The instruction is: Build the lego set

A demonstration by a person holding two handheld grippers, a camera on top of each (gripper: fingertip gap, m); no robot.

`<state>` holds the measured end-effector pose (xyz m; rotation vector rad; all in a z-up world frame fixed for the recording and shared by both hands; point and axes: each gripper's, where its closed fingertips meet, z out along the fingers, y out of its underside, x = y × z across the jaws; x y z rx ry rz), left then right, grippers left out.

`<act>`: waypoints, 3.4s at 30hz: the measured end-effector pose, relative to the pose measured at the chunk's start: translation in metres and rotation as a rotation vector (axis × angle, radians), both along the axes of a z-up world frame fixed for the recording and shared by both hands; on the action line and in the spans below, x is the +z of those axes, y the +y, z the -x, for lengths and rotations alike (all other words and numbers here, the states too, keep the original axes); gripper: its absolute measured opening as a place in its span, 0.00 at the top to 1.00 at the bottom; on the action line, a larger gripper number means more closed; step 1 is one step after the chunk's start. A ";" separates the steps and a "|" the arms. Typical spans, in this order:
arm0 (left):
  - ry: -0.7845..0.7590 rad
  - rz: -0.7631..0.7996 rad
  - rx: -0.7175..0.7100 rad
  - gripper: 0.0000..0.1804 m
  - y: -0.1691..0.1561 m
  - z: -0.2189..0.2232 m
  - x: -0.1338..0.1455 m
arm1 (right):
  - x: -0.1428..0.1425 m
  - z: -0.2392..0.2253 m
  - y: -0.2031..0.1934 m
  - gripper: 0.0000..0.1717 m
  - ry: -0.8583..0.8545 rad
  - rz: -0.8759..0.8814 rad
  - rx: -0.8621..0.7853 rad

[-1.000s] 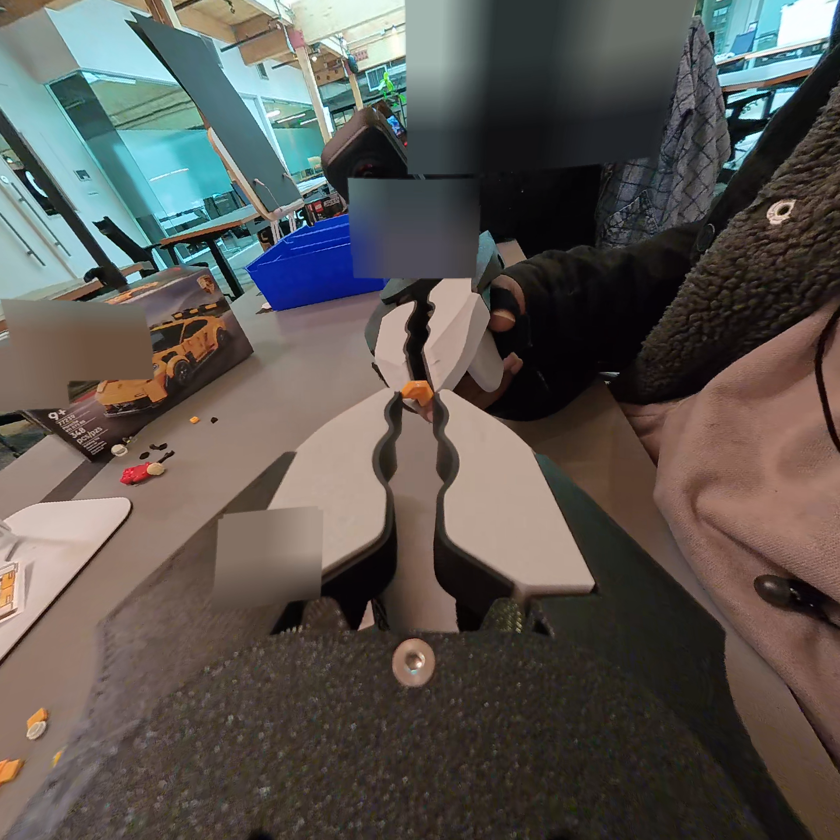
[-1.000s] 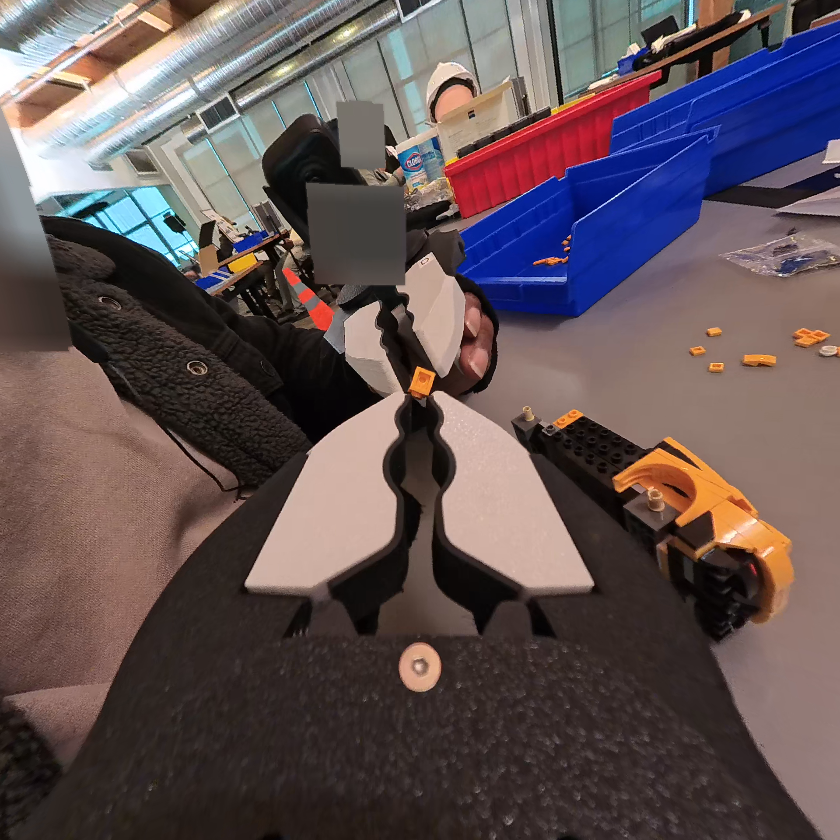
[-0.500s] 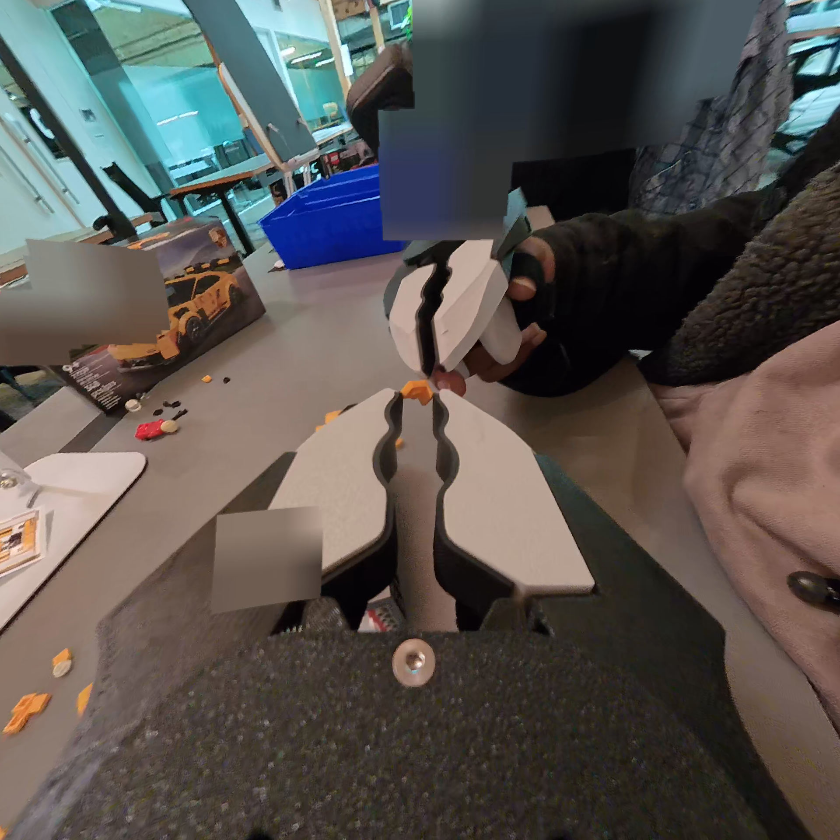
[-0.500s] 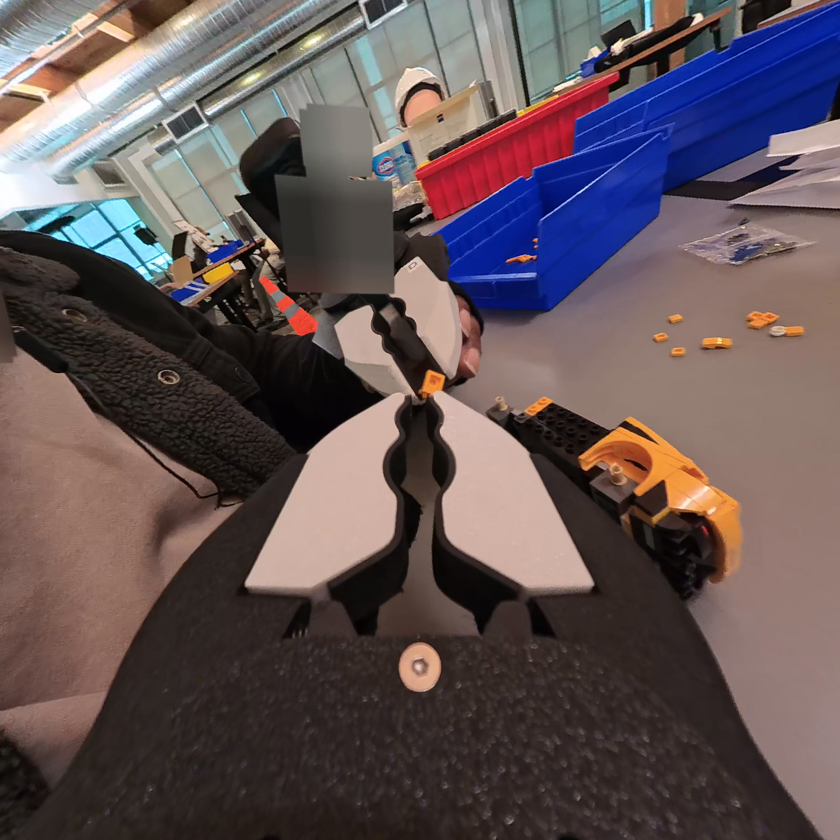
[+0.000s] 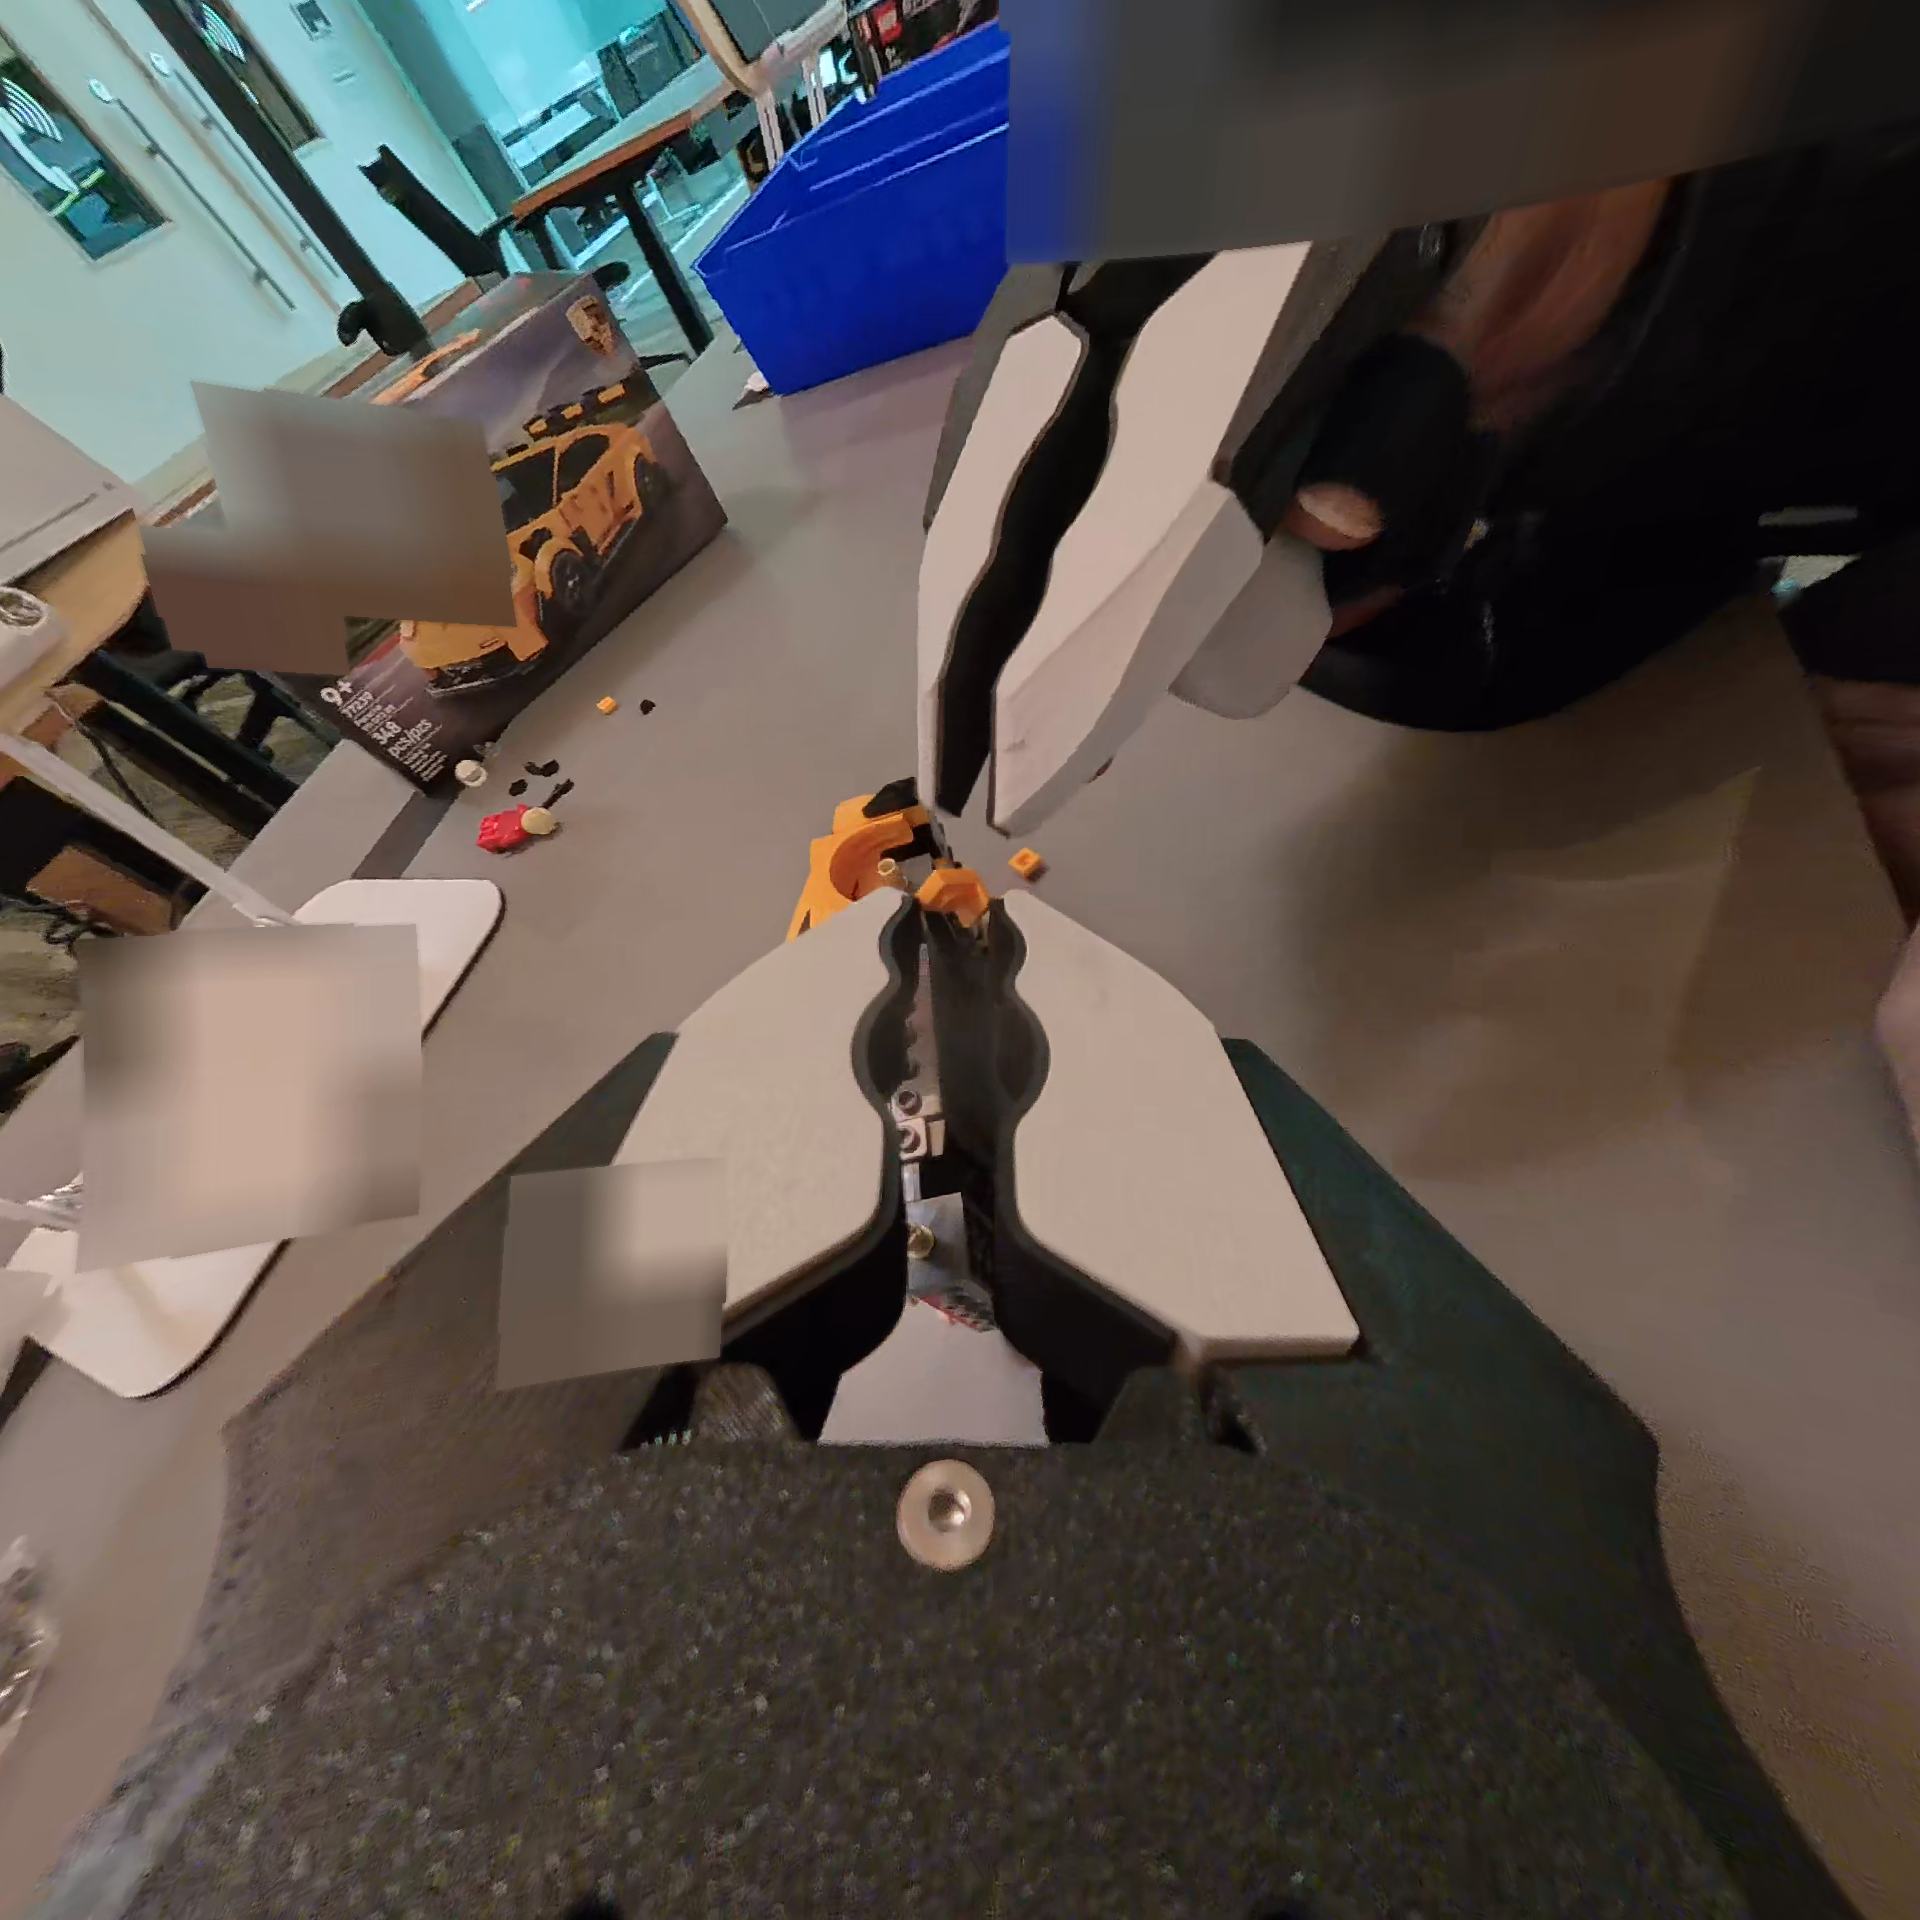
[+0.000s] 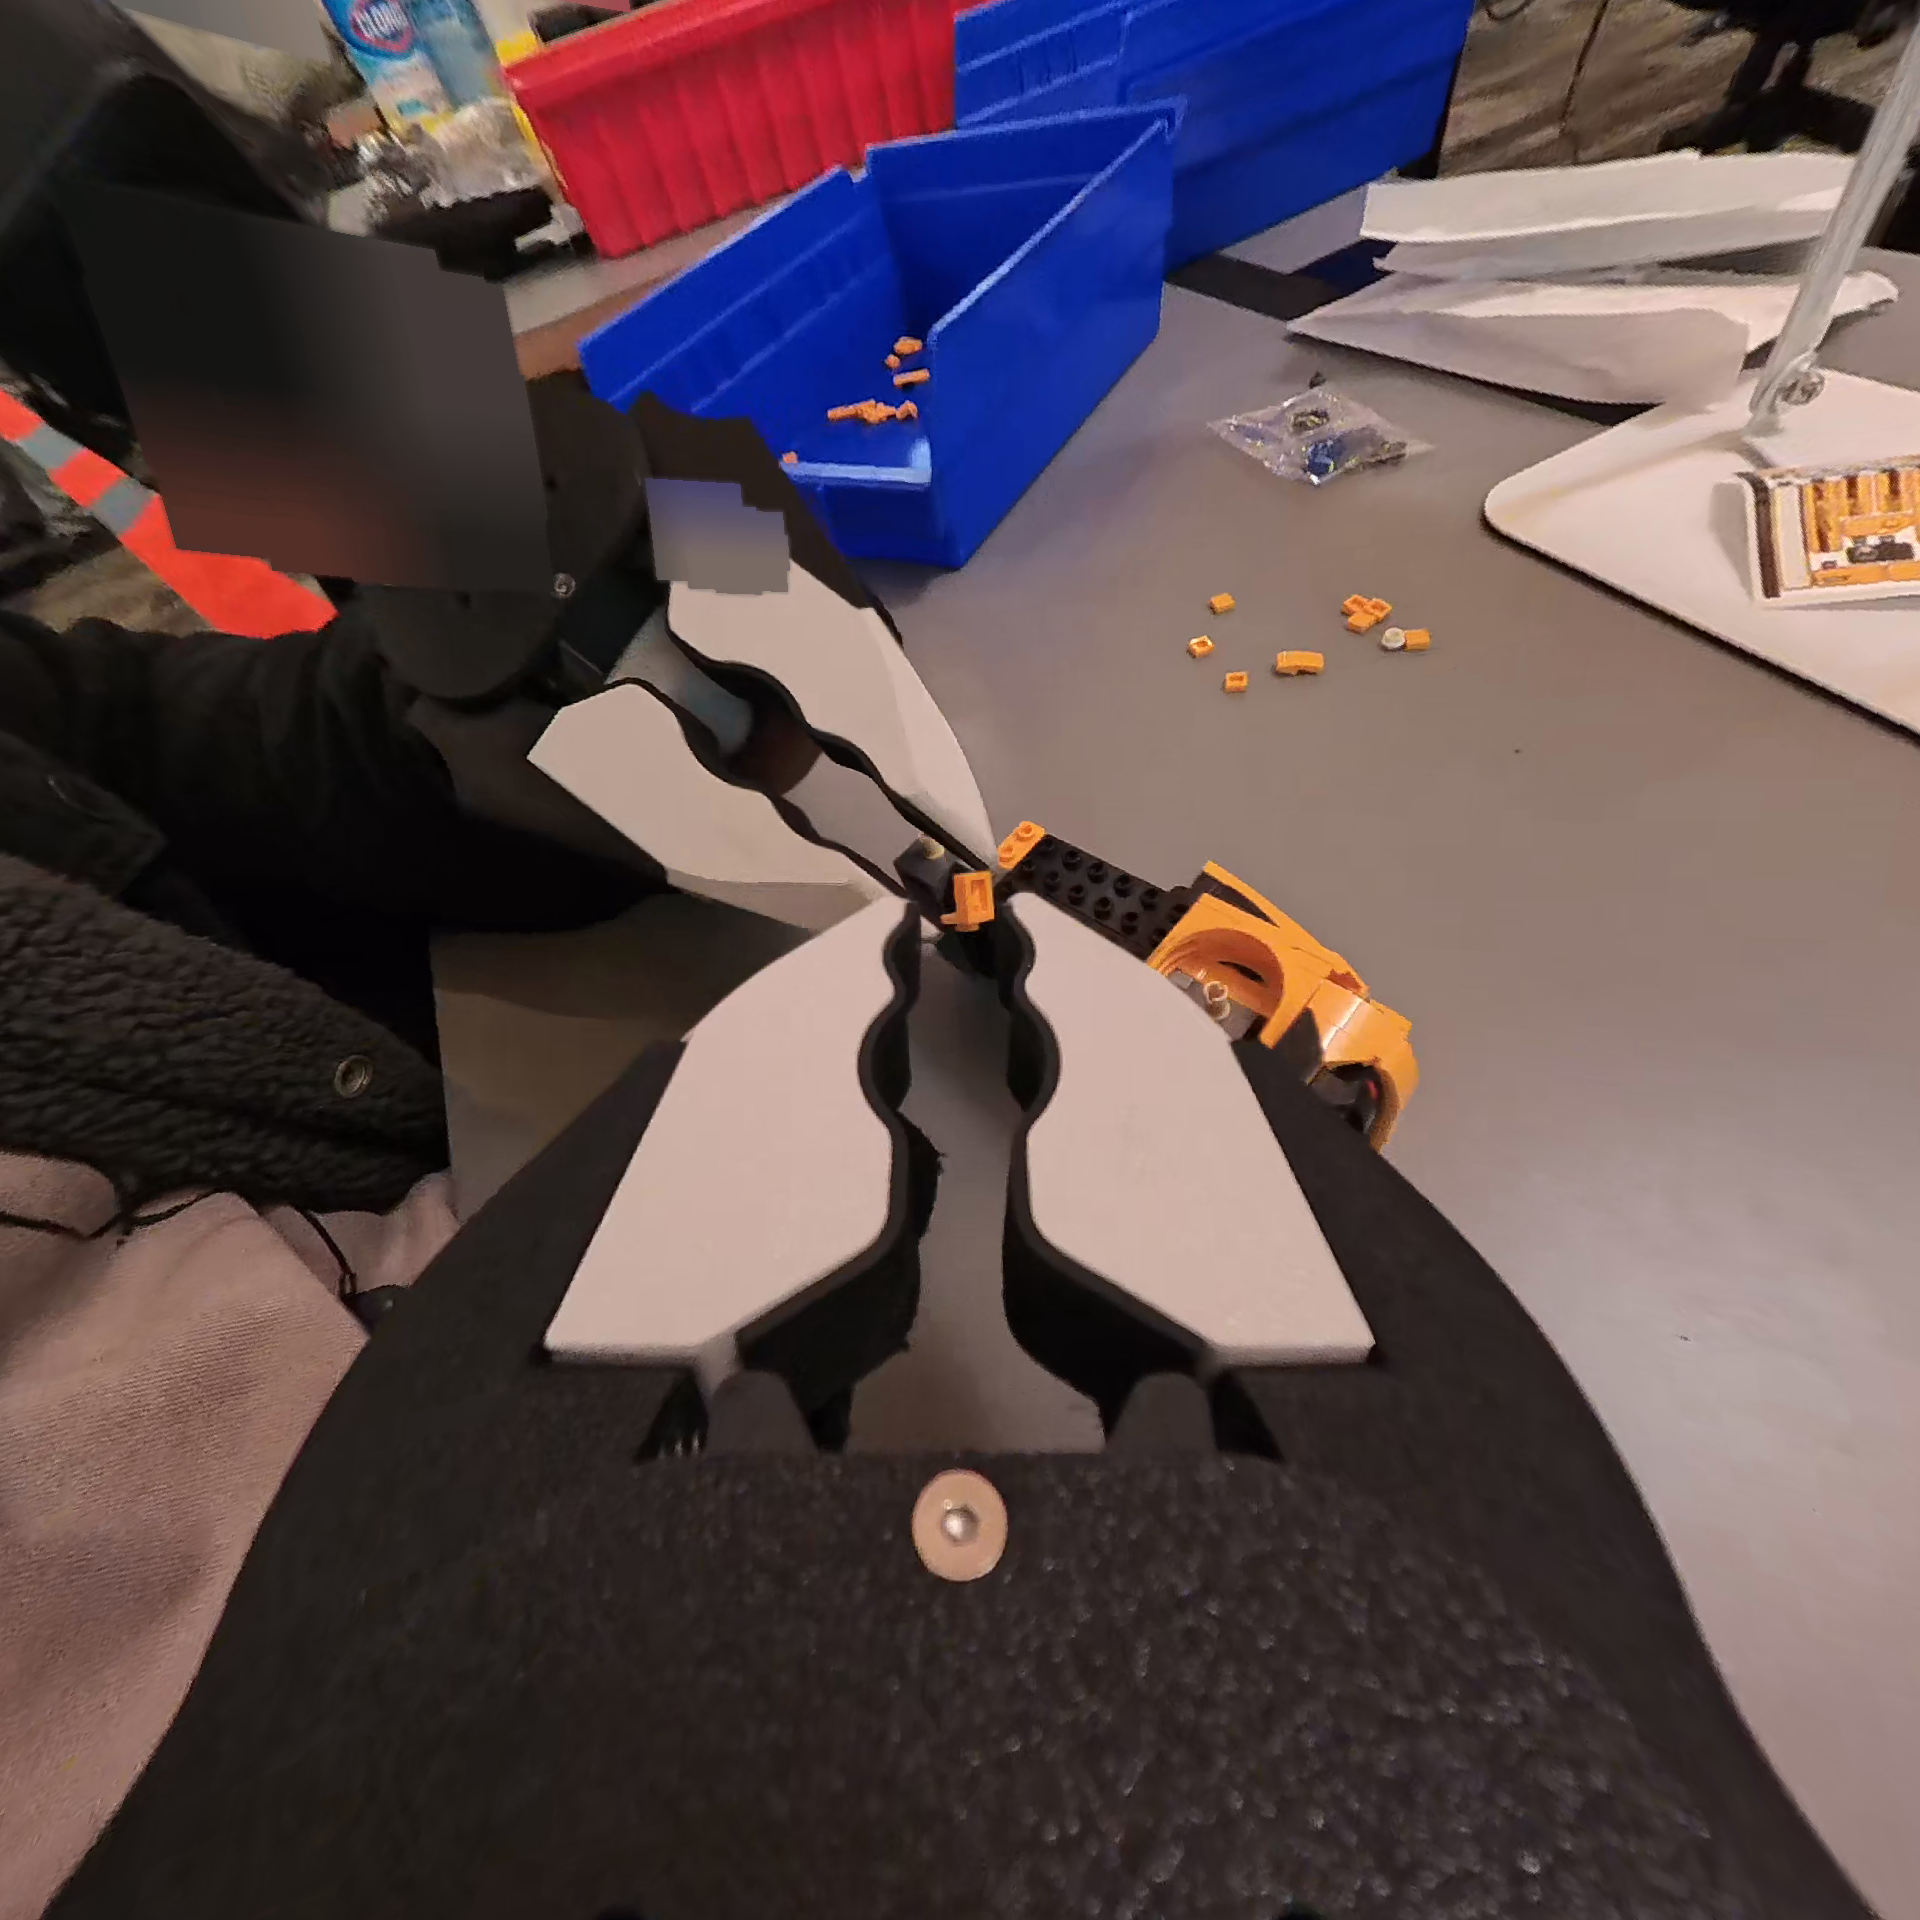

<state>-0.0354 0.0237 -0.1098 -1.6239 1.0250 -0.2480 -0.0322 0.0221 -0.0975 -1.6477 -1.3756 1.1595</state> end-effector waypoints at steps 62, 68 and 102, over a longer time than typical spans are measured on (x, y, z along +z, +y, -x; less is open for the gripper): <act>-0.075 0.319 -0.052 0.94 0.000 -0.007 -0.011 | -0.011 0.002 -0.004 0.91 -0.233 -0.771 0.625; -0.089 0.368 -0.114 0.94 -0.004 -0.010 -0.011 | -0.019 0.001 -0.014 0.91 -0.290 -0.864 0.802; -0.016 0.405 0.023 0.83 0.021 0.026 -0.049 | -0.044 0.014 0.025 0.95 -0.320 -0.875 0.937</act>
